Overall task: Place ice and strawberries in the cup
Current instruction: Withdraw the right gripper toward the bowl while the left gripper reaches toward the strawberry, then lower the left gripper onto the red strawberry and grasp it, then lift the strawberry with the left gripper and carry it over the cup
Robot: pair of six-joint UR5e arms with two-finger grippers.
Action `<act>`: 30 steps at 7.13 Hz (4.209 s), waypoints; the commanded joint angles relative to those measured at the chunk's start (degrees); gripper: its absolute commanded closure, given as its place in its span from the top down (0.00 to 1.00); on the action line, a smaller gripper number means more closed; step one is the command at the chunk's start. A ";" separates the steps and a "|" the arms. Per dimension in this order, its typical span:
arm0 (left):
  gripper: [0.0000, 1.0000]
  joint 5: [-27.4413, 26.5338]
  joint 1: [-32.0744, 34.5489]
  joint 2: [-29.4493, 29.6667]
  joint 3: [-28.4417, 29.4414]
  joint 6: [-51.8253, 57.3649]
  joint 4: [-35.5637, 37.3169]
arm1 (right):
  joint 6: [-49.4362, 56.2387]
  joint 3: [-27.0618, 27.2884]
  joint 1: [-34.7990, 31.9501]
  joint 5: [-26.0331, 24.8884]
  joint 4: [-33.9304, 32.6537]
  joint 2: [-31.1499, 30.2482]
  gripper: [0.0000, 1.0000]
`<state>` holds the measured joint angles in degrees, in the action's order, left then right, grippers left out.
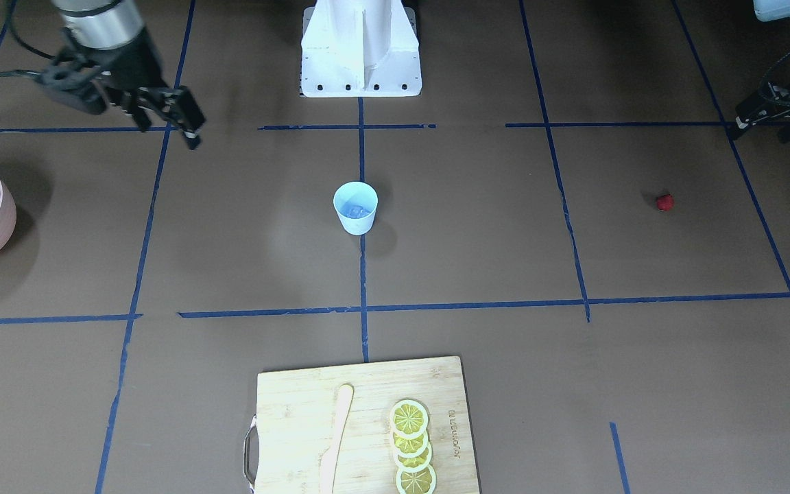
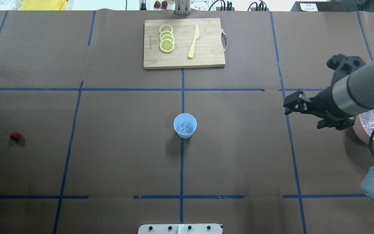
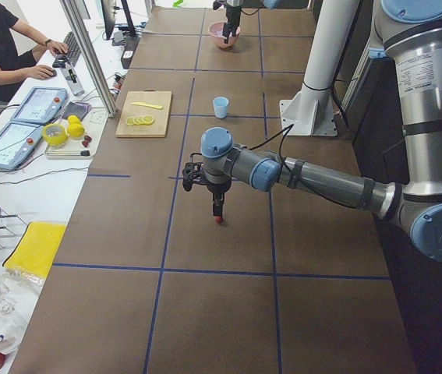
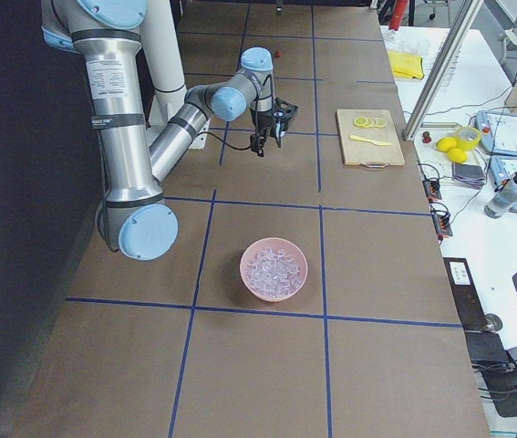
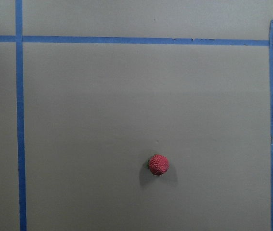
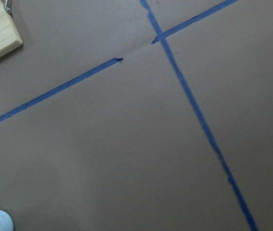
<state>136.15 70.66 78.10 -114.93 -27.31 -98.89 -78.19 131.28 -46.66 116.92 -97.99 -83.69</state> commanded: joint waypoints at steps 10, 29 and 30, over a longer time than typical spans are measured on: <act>0.99 -13.99 -20.74 7.50 19.20 -20.60 -19.68 | 27.92 0.39 -16.36 9.38 -0.10 -12.20 1.00; 0.00 -27.24 -40.59 58.90 24.02 -60.32 -0.87 | 58.04 -6.47 -34.19 14.65 -4.57 -15.45 1.00; 0.00 -28.39 -41.04 59.10 24.14 -60.23 -0.87 | 58.06 -6.47 -34.20 15.44 -4.75 -15.36 1.00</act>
<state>109.56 30.55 135.76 -92.57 -87.61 -99.77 -21.34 124.83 -80.24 131.57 -101.88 -99.14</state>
